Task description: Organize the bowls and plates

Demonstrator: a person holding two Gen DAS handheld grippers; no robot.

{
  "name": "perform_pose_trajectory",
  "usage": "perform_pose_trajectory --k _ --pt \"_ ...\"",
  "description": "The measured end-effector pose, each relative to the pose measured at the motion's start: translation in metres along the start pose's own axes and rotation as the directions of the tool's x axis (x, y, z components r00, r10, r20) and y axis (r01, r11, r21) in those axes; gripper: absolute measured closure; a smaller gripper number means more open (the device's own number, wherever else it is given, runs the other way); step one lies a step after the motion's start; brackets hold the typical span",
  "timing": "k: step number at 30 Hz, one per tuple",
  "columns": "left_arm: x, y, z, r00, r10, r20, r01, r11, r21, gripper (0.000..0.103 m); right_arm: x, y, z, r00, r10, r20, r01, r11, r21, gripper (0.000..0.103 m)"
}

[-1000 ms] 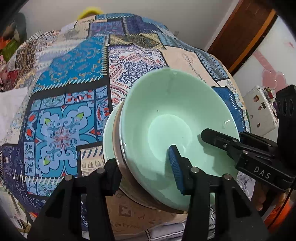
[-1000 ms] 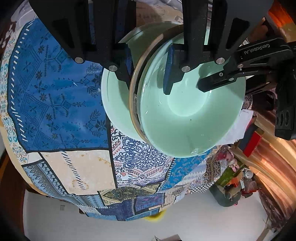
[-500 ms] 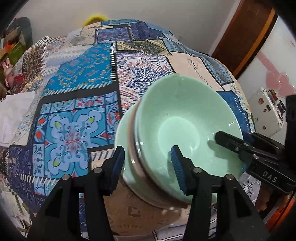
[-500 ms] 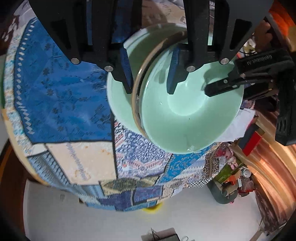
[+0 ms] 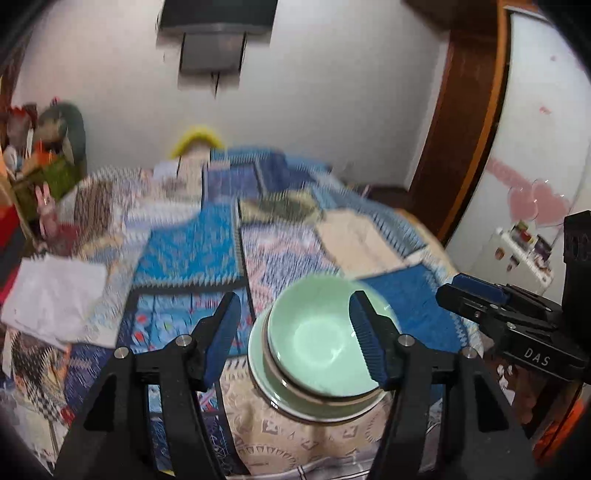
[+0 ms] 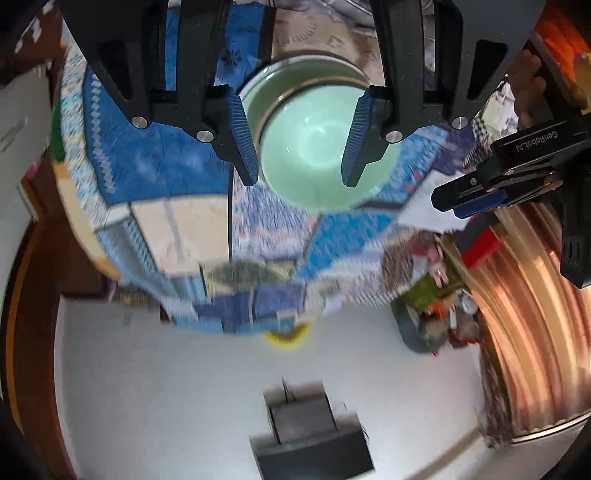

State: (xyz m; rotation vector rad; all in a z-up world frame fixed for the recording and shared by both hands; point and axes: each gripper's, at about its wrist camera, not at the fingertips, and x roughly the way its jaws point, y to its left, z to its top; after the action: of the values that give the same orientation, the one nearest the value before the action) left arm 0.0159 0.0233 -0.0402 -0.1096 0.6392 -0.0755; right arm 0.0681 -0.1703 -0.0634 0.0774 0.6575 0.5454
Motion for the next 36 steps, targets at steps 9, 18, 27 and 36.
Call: perform_pose_trajectory --k 9,18,27,36 --pt "-0.092 -0.024 0.007 0.953 0.034 0.301 -0.049 0.998 0.042 0.019 -0.074 0.031 0.004 0.973 0.041 0.229 -0.026 0.997 -0.070 0.038" --pt "-0.124 -0.034 -0.009 0.901 0.073 0.427 -0.103 0.993 0.049 0.000 -0.105 0.041 -0.005 0.936 0.049 0.349 -0.014 0.995 -0.101 0.012" --pt "-0.129 -0.034 -0.020 0.892 0.069 0.447 -0.099 0.994 0.045 0.000 -0.103 0.041 -0.008 0.923 0.054 0.381 -0.016 0.995 -0.103 0.000" --pt "-0.129 -0.033 -0.025 0.893 0.065 0.444 -0.092 0.995 0.039 0.000 -0.100 0.039 -0.010 0.927 0.052 0.372 -0.022 0.996 -0.084 0.000"
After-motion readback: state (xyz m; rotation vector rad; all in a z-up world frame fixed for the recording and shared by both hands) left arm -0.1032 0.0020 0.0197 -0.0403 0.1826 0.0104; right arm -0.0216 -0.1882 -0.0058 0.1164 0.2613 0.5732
